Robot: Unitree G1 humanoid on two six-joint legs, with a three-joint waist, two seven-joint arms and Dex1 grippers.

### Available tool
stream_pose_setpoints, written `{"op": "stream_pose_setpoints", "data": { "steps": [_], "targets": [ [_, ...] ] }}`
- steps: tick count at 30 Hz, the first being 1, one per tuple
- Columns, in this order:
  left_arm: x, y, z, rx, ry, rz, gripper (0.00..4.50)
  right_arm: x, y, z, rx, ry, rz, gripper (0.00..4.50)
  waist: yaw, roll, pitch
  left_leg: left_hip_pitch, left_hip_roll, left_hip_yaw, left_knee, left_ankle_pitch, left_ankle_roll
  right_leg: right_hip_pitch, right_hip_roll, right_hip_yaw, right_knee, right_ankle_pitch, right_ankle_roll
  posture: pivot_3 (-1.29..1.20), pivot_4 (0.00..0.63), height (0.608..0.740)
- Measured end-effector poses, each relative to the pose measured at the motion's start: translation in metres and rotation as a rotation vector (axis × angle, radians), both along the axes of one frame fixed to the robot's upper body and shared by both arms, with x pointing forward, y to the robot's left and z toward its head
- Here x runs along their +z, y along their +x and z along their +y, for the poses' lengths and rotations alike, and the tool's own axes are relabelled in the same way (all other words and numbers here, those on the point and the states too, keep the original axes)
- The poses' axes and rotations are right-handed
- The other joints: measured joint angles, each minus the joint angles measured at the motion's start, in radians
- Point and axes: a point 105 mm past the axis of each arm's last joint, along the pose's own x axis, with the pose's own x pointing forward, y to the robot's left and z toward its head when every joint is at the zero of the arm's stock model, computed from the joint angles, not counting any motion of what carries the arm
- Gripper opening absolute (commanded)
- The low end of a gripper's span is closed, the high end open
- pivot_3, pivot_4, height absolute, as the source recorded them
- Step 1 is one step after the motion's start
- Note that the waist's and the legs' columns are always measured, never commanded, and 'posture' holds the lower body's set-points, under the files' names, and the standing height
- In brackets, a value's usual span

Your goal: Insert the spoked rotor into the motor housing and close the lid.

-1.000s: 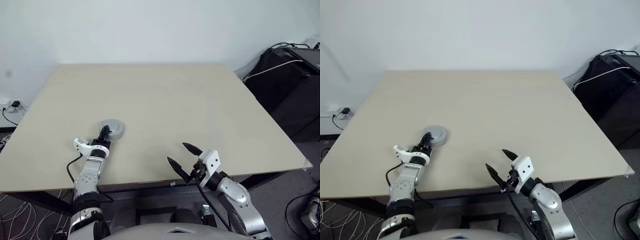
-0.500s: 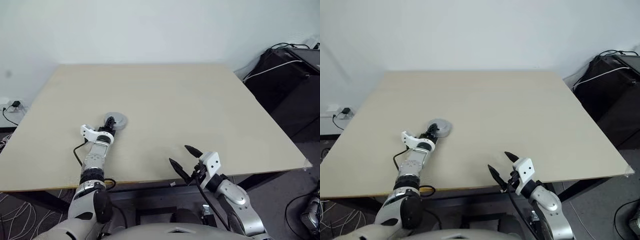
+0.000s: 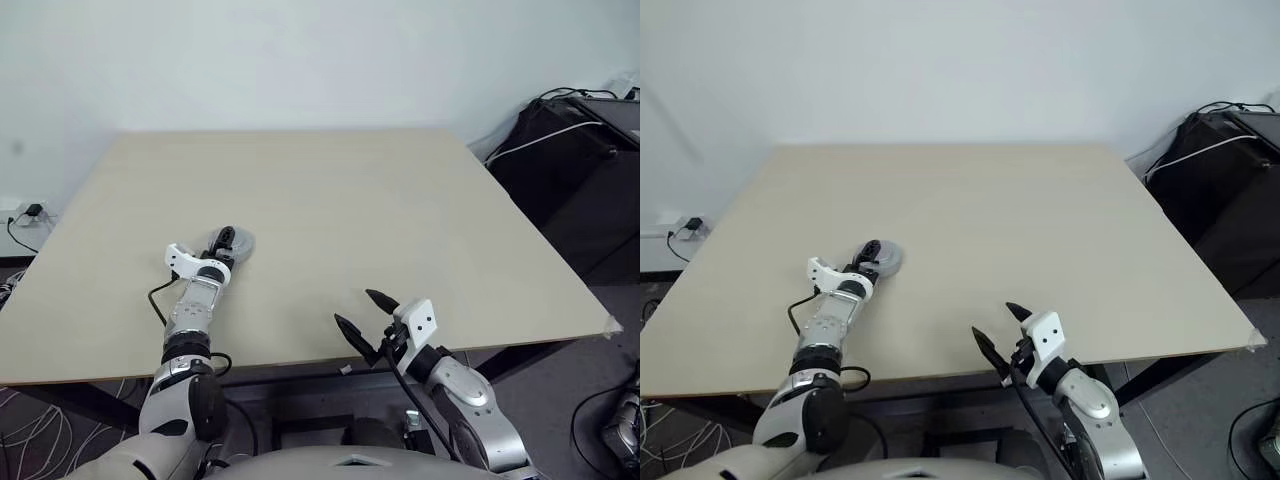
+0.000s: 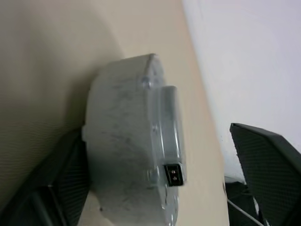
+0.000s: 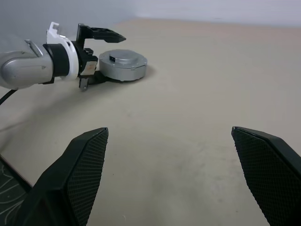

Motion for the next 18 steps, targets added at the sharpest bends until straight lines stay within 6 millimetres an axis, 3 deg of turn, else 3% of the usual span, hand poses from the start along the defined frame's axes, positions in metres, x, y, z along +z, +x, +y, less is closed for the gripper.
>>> {"op": "stream_pose_setpoints", "data": {
  "steps": [9, 18],
  "targets": [
    [-0.002, -0.029, 0.006, -0.042, 0.051, 0.018, 4.46, -0.001, 0.000, 0.001, 0.007, 0.002, 0.015, 4.50, -0.002, 0.000, -0.005, 0.000, 0.000, 0.000, -0.002, 0.000, 0.000, -0.001, -0.005, 0.002, -0.001, 0.000, -0.001, 0.00, 0.000, 0.740],
    [-0.006, -0.068, 0.008, -0.262, 0.225, 0.056, 4.46, -0.001, 0.002, 0.005, 0.020, 0.005, 0.035, 4.50, -0.001, 0.006, -0.014, 0.001, 0.000, 0.000, -0.004, 0.000, 0.000, -0.002, -0.008, 0.002, -0.001, -0.001, -0.002, 0.00, 0.000, 0.740]
  ]
}}
